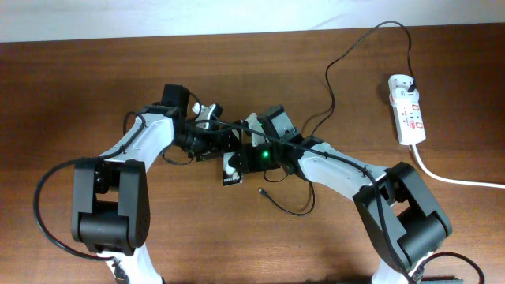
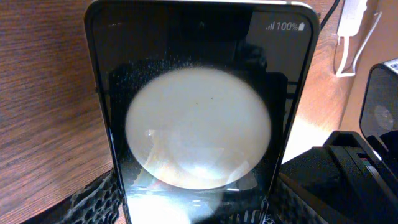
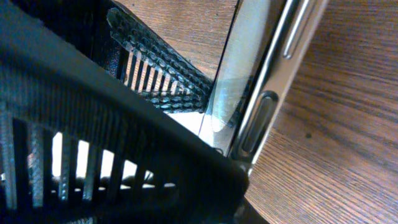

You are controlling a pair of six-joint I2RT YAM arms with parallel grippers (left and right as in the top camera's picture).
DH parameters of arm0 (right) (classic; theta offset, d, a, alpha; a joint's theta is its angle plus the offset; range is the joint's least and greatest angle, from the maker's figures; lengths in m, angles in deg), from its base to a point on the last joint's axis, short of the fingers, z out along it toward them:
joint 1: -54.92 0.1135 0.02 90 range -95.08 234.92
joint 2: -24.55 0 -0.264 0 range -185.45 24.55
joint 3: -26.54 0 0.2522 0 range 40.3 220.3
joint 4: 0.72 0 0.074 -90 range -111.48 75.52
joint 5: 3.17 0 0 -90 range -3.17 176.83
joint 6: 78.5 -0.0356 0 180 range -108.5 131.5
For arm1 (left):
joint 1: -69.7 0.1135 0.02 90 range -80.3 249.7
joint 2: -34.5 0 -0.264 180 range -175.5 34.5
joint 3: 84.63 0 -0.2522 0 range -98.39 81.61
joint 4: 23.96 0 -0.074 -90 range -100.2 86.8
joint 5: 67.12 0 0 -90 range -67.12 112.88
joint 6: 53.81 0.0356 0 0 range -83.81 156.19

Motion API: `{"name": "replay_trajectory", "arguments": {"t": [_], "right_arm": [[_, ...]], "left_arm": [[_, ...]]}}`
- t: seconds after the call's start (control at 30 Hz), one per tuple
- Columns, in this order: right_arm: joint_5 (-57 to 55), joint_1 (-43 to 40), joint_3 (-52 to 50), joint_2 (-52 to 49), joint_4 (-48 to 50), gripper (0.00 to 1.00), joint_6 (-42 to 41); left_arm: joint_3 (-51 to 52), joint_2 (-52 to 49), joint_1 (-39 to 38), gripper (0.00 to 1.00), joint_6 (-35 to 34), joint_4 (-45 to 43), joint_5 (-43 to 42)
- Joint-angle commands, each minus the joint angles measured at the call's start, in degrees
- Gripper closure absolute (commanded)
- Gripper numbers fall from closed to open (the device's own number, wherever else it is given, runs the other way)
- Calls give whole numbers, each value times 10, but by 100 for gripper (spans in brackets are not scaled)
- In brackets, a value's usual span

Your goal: Plug charger to phone and switch on socket

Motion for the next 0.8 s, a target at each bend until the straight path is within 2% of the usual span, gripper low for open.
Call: {"name": "replay_trajectory", "arguments": {"t": [0.0,0.07,0.1,0.2,0.27,0.3,0.33,0.37,0.4,0.47,0.5,0.67,0.77], "right_arm": [[-7,5,6,-10,2,85,-3],[-7,5,6,-10,2,96,-3],[-7,4,6,-10,2,96,-3],[32,-16,6,12,2,96,-2],[111,-49,6,32,22,96,0],[220,-75,6,34,76,96,-1],[299,-94,6,34,132,96,-7],[309,-104,6,34,154,96,-21],[309,-110,6,34,170,96,-22],[309,-112,6,34,212,96,-54],[311,-112,6,34,234,96,-55],[324,-112,6,34,319,96,-54],[325,-112,6,34,341,96,-54]], "left_arm": [[-10,-3,0,27,12,0,-12],[-11,-3,0,18,12,0,-5],[-11,-3,0,13,16,-4,0],[-11,-2,9,13,20,-15,-5],[-11,5,38,14,63,-31,-122],[-11,8,57,14,95,-62,-246],[-11,8,69,14,116,-88,-334],[-11,8,79,15,139,-120,-430],[-11,8,80,16,138,-145,-461],[-14,19,78,30,138,-181,-461],[-18,31,78,34,138,-181,-461],[-23,137,74,37,134,-181,-461],[-23,165,57,64,134,-183,-461]]}}
